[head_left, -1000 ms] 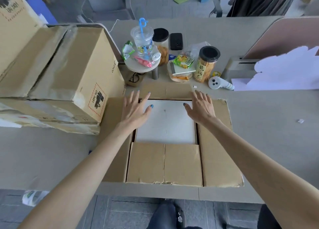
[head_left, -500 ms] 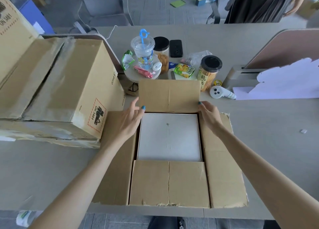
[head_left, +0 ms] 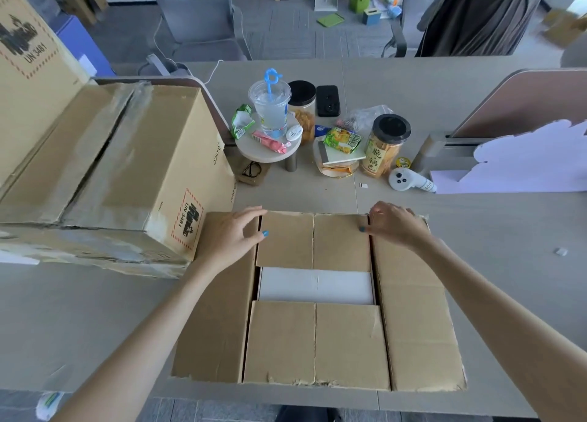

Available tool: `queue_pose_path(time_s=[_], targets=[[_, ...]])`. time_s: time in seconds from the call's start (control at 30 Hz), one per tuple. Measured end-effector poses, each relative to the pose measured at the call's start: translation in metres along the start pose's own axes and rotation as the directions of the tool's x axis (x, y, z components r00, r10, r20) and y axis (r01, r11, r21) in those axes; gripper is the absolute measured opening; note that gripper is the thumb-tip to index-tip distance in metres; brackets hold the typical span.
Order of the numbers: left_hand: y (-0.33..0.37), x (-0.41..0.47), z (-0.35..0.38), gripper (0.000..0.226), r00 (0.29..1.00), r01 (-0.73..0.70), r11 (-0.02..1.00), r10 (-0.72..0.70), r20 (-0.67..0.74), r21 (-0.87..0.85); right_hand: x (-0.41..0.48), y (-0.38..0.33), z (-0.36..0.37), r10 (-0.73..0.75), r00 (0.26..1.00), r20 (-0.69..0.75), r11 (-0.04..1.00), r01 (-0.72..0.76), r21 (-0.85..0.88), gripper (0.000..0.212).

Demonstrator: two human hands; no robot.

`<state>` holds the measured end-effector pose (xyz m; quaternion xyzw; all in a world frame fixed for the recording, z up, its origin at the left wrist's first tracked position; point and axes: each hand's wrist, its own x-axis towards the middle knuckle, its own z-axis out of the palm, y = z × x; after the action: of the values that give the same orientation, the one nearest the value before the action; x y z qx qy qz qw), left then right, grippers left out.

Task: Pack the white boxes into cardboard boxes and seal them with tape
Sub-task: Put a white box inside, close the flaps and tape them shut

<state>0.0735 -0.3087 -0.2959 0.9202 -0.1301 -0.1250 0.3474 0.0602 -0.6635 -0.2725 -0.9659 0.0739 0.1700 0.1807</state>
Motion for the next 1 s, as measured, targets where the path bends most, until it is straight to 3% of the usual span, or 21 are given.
queue_pose_path(time_s=[0.07,0.13,0.23,0.3,0.47,0.57,0.83,1.0], targets=[[0.000,0.000,0.001,0.058,1.000,0.016,0.994,-0.014,-0.020,0.105,0.000,-0.001,-0.003,-0.047,0.999,-0.025,0.973,0.040,-0.229,0.050],[0.000,0.007,-0.002,0.055,0.997,0.075,0.958,-0.067,-0.038,0.277,-0.001,-0.005,-0.008,-0.091,0.994,-0.066,0.946,0.066,-0.318,0.051],[0.000,0.018,-0.009,0.043,0.986,0.166,0.854,-0.159,-0.056,0.494,0.000,-0.019,-0.018,-0.134,0.981,-0.139,0.898,0.061,-0.435,0.030],[-0.001,0.024,-0.015,0.036,0.989,0.142,0.794,-0.138,-0.053,0.591,-0.002,-0.035,-0.028,-0.159,0.976,-0.149,0.855,0.061,-0.514,0.018],[0.007,0.037,-0.026,0.020,0.989,0.136,0.750,-0.138,-0.048,0.648,-0.003,-0.077,-0.038,-0.108,0.986,-0.128,0.786,0.006,-0.619,0.015],[0.011,0.041,-0.029,0.018,0.989,0.127,0.748,-0.145,-0.026,0.651,0.002,-0.095,-0.036,-0.085,0.989,-0.123,0.749,-0.018,-0.662,0.025],[0.021,0.042,-0.033,0.014,0.990,0.110,0.745,-0.139,-0.008,0.658,-0.005,-0.116,-0.034,-0.155,0.971,-0.185,0.945,0.091,-0.314,0.017],[0.042,0.046,-0.036,0.016,0.992,0.115,0.703,-0.116,-0.046,0.702,-0.015,-0.107,0.012,-0.221,0.953,-0.206,0.971,0.196,-0.133,0.040]])
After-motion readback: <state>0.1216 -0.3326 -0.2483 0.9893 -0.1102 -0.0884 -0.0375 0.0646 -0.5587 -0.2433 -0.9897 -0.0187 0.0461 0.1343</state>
